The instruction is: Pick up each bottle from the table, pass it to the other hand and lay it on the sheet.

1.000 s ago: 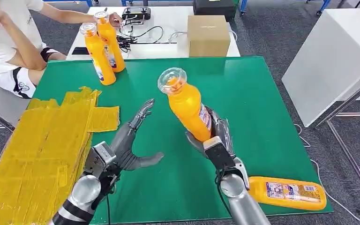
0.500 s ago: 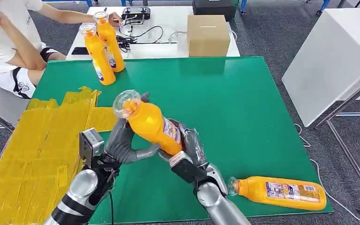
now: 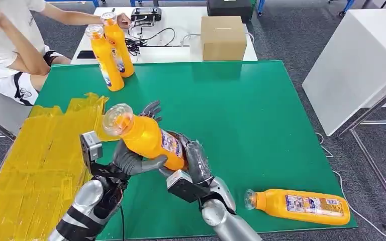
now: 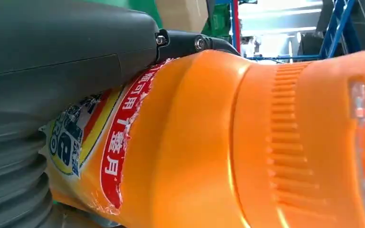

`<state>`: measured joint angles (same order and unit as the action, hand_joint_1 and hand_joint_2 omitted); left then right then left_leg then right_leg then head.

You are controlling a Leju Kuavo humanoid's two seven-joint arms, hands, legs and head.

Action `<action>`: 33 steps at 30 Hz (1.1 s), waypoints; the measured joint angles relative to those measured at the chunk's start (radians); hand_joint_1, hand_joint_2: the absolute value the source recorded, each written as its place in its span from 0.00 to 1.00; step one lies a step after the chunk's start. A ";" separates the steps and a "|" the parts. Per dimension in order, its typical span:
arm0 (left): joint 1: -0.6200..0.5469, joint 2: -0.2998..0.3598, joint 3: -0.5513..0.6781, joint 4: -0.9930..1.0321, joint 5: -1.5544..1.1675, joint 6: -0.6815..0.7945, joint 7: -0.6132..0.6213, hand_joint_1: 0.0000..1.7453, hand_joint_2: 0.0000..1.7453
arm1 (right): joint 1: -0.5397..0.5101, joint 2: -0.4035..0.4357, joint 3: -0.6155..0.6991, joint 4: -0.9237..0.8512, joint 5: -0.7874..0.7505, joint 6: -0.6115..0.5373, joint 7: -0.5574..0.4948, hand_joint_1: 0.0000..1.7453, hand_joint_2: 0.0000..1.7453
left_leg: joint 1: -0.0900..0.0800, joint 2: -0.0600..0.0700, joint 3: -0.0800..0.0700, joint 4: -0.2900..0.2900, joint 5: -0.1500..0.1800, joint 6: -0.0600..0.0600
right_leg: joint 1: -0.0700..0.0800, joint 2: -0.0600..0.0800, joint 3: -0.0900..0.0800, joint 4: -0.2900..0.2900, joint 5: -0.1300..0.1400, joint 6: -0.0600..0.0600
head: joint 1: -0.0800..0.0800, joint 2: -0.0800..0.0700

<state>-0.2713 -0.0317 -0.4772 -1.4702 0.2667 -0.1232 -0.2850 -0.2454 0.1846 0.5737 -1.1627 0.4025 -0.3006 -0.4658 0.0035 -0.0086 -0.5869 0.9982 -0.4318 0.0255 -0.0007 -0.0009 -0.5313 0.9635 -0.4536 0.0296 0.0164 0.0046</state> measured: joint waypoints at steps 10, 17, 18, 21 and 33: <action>0.006 -0.018 0.022 0.013 0.124 0.036 -0.010 1.00 1.00 | -0.030 0.000 0.029 0.032 -0.020 -0.016 0.001 1.00 1.00 | 0.000 0.000 0.000 0.000 0.000 0.000 | 0.000 0.000 0.000 0.000 0.000 0.000 | 0.000 0.000; 0.024 -0.035 0.035 0.013 0.195 0.082 -0.021 1.00 1.00 | -0.046 0.002 0.044 0.058 -0.036 -0.032 0.000 1.00 1.00 | 0.000 0.000 0.000 0.000 0.000 0.000 | 0.000 0.000 0.000 0.000 0.000 0.000 | 0.000 0.000; 0.024 -0.037 0.037 0.013 0.198 0.087 -0.022 1.00 1.00 | -0.048 0.002 0.044 0.061 -0.036 -0.037 -0.001 1.00 1.00 | 0.000 0.000 0.000 0.000 0.000 0.000 | 0.000 0.000 0.000 0.000 0.000 0.000 | 0.000 0.000; 0.031 -0.043 0.041 0.011 0.213 0.103 -0.031 1.00 1.00 | -0.049 0.002 0.045 0.063 -0.037 -0.046 -0.002 0.54 1.00 | 0.000 0.000 0.000 0.000 0.000 0.000 | 0.000 0.000 0.000 0.000 0.000 0.000 | 0.000 0.000; 0.042 -0.040 0.097 -0.041 -0.112 0.406 -0.171 1.00 1.00 | 0.044 -0.056 -0.009 -0.118 -0.001 -0.179 -0.022 0.00 1.00 | 0.000 -0.001 -0.001 0.000 0.000 0.000 | 0.000 -0.001 -0.001 0.000 0.000 0.000 | 0.000 0.000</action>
<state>-0.2288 -0.0722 -0.3807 -1.5114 0.1542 0.2825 -0.4561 -0.2012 0.1283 0.5643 -1.2812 0.4016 -0.4798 -0.4875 0.0035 -0.0101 -0.5875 0.9984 -0.4318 0.0255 -0.0008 -0.0017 -0.5326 0.9634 -0.4537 0.0297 0.0164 0.0046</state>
